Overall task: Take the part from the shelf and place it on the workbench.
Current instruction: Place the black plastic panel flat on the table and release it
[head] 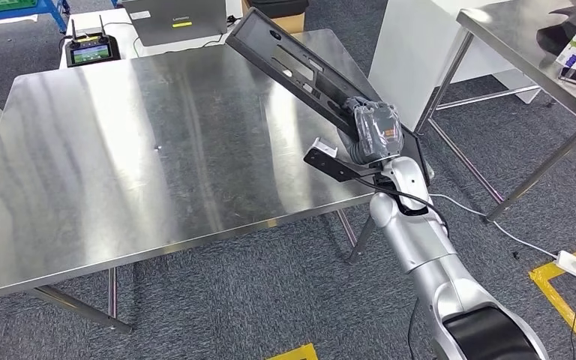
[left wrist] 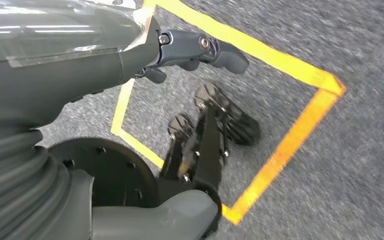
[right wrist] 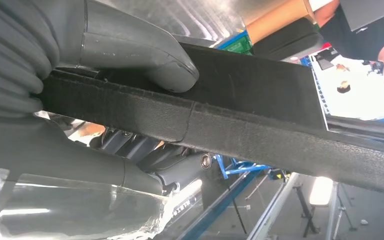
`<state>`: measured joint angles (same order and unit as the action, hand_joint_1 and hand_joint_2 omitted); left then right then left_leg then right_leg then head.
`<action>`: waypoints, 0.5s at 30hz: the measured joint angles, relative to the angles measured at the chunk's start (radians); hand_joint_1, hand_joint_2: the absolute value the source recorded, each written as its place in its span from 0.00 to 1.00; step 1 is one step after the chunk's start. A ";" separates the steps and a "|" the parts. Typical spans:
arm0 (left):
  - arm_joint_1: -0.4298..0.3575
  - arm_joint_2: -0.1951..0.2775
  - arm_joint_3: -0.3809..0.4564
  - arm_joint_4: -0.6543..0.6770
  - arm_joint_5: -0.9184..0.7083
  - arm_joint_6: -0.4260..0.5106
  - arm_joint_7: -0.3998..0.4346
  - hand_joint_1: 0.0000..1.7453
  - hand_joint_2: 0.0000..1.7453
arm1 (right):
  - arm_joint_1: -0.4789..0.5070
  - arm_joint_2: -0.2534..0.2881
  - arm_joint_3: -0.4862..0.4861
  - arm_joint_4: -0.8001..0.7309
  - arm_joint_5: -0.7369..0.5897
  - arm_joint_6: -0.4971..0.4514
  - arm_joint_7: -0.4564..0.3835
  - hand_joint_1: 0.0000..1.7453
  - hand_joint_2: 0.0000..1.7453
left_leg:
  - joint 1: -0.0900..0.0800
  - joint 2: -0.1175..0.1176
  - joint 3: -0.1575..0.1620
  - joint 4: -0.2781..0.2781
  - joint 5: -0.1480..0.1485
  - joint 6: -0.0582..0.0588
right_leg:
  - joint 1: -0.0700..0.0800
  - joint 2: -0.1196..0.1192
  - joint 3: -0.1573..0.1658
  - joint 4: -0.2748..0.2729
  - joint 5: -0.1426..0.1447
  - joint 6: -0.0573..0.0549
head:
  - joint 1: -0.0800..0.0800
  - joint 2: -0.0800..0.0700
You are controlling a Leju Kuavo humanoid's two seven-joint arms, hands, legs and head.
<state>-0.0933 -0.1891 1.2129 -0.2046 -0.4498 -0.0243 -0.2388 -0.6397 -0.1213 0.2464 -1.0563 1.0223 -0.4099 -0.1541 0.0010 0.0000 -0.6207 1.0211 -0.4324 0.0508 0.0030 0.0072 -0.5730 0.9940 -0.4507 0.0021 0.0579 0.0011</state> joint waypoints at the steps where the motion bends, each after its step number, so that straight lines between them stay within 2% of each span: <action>1: 0.000 0.000 0.000 0.000 -0.001 0.000 0.000 0.00 1.00 | 0.000 -0.001 0.001 0.000 0.000 0.000 0.001 1.00 1.00 | -0.002 0.001 0.001 -0.004 0.001 0.002 | 0.000 0.000 0.000 -0.001 -0.001 0.005 | 0.000 0.000; 3: 0.000 0.000 0.000 0.000 -0.002 -0.001 0.000 0.00 1.00 | 0.001 -0.003 0.003 -0.002 0.001 0.001 0.004 1.00 1.00 | 0.003 0.002 0.015 -0.021 0.006 0.007 | 0.001 -0.002 -0.005 0.008 -0.008 0.014 | 0.000 0.000; 4: 0.000 -0.001 0.000 0.000 -0.002 -0.001 0.000 0.00 1.00 | 0.000 -0.005 0.004 -0.003 0.001 0.001 0.006 1.00 1.00 | 0.006 0.004 0.023 -0.031 0.009 0.010 | 0.002 -0.003 -0.017 0.034 -0.020 0.016 | 0.000 0.000; 5: 0.000 -0.001 0.000 0.000 -0.002 -0.002 -0.001 0.00 1.00 | -0.001 -0.008 0.005 -0.004 0.002 0.001 0.007 1.00 1.00 | 0.010 0.004 0.031 -0.039 0.012 0.012 | 0.000 -0.004 -0.040 0.080 -0.039 0.017 | 0.001 0.000; 7: -0.001 -0.002 0.000 0.000 -0.002 -0.004 -0.001 0.00 1.00 | -0.001 -0.012 0.006 -0.004 0.002 0.001 0.009 1.00 1.00 | 0.010 0.004 0.034 -0.042 0.010 0.015 | -0.008 -0.005 -0.113 0.213 -0.085 0.019 | 0.001 0.000; 8: -0.001 -0.002 0.000 0.000 -0.003 -0.005 -0.001 0.00 1.00 | 0.001 -0.014 0.006 -0.004 0.002 0.002 0.010 1.00 1.00 | 0.010 0.003 0.035 -0.041 0.009 0.014 | -0.013 -0.005 -0.144 0.264 -0.096 0.024 | 0.002 0.000; 9: -0.001 -0.002 0.000 0.000 -0.003 -0.006 -0.001 0.00 1.00 | 0.004 -0.016 0.007 -0.003 0.002 0.002 0.012 1.00 1.00 | 0.012 0.002 0.036 -0.041 0.006 0.012 | -0.019 -0.005 -0.159 0.281 -0.093 0.033 | 0.002 0.000; 10: -0.001 -0.003 0.000 0.000 -0.004 -0.007 -0.001 0.00 1.00 | 0.007 -0.018 0.007 -0.003 0.002 0.002 0.013 1.00 1.00 | 0.014 0.001 0.037 -0.039 0.003 0.008 | -0.025 -0.006 -0.152 0.256 -0.074 0.046 | 0.002 0.000; 12: -0.001 -0.003 0.000 0.000 -0.006 -0.008 -0.001 0.00 1.00 | 0.007 -0.022 0.009 -0.002 0.003 0.002 0.014 1.00 1.00 | 0.018 -0.001 0.040 -0.030 -0.007 -0.006 | -0.038 -0.012 -0.096 0.123 -0.014 0.074 | 0.004 0.000; 13: -0.001 -0.002 0.000 0.000 -0.007 -0.008 -0.001 0.00 1.00 | 0.006 -0.023 0.010 -0.002 0.003 0.002 0.014 1.00 1.00 | 0.017 -0.002 0.039 -0.022 -0.015 -0.014 | -0.041 -0.014 -0.068 0.063 0.009 0.079 | 0.005 0.000; 14: -0.001 -0.001 0.000 0.000 -0.007 -0.008 -0.001 0.00 1.00 | 0.006 -0.023 0.010 -0.001 0.003 0.002 0.014 1.00 1.00 | 0.015 -0.002 0.038 -0.017 -0.021 -0.021 | -0.042 -0.015 -0.050 0.027 0.020 0.075 | 0.006 0.000; 15: -0.001 0.000 0.000 0.000 -0.007 -0.007 -0.001 0.00 1.00 | 0.007 -0.024 0.011 -0.001 0.003 0.002 0.014 1.00 1.00 | 0.013 -0.002 0.037 -0.013 -0.025 -0.026 | -0.040 -0.014 -0.042 0.014 0.022 0.067 | 0.006 0.000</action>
<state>-0.0942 -0.1895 1.2124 -0.2047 -0.4571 -0.0318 -0.2396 -0.6325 -0.1453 0.2577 -1.0570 1.0252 -0.4074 -0.1400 0.0144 -0.0020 -0.5835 1.0082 -0.4572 0.0244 -0.0371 -0.0071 -0.6149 1.0076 -0.4285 0.0686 0.0634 0.0011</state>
